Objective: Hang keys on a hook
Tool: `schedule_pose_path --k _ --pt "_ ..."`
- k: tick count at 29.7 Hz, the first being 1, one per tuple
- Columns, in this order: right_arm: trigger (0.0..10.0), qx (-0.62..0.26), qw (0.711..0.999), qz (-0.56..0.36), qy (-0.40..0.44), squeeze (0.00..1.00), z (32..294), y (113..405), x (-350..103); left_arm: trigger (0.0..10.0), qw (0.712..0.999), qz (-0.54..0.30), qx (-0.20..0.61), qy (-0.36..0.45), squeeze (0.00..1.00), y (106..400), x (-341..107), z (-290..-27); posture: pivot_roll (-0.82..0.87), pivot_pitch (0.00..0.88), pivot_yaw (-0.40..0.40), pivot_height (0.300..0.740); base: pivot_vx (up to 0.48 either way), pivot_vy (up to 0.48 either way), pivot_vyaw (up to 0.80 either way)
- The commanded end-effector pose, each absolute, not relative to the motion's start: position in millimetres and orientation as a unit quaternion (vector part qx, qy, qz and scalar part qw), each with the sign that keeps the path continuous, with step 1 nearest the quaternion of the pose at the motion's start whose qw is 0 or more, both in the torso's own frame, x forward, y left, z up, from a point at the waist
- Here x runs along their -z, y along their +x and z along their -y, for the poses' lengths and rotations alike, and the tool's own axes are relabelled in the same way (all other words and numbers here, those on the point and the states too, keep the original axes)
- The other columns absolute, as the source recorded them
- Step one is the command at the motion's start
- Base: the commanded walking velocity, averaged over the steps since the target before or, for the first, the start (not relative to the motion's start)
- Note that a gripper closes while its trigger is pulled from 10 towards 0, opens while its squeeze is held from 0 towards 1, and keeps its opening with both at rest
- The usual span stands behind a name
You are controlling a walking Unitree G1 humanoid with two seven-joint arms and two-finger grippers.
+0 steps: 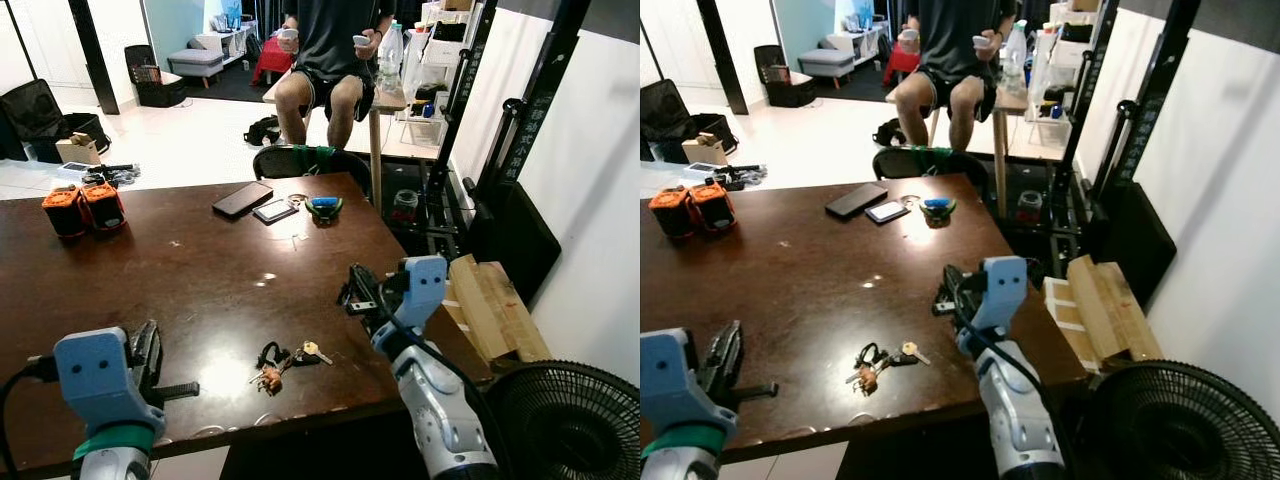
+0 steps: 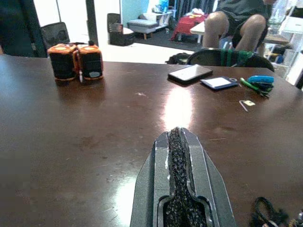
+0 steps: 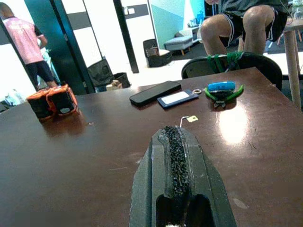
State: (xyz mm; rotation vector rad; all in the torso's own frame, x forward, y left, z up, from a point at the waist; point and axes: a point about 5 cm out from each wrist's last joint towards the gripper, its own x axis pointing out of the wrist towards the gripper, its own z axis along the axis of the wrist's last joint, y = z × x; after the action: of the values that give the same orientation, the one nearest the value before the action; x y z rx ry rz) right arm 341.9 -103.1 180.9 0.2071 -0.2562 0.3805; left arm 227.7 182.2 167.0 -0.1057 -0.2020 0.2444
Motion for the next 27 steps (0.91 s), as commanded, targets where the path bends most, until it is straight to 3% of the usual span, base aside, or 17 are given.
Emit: schedule_pose_path --k 1,27 --pt "10.0 -0.195 0.967 0.124 0.107 0.00 99 340 -180 10.0 0.986 0.096 -0.127 -0.051 0.00 227 -164 -185 -0.04 0.009 0.079 0.740 0.000 0.000 0.00" --pt "10.0 -0.201 0.973 0.090 0.066 0.00 99 334 -164 10.0 0.985 0.104 -0.108 -0.082 0.00 228 -166 -178 -0.04 0.009 0.079 0.740 0.000 0.000 0.00"
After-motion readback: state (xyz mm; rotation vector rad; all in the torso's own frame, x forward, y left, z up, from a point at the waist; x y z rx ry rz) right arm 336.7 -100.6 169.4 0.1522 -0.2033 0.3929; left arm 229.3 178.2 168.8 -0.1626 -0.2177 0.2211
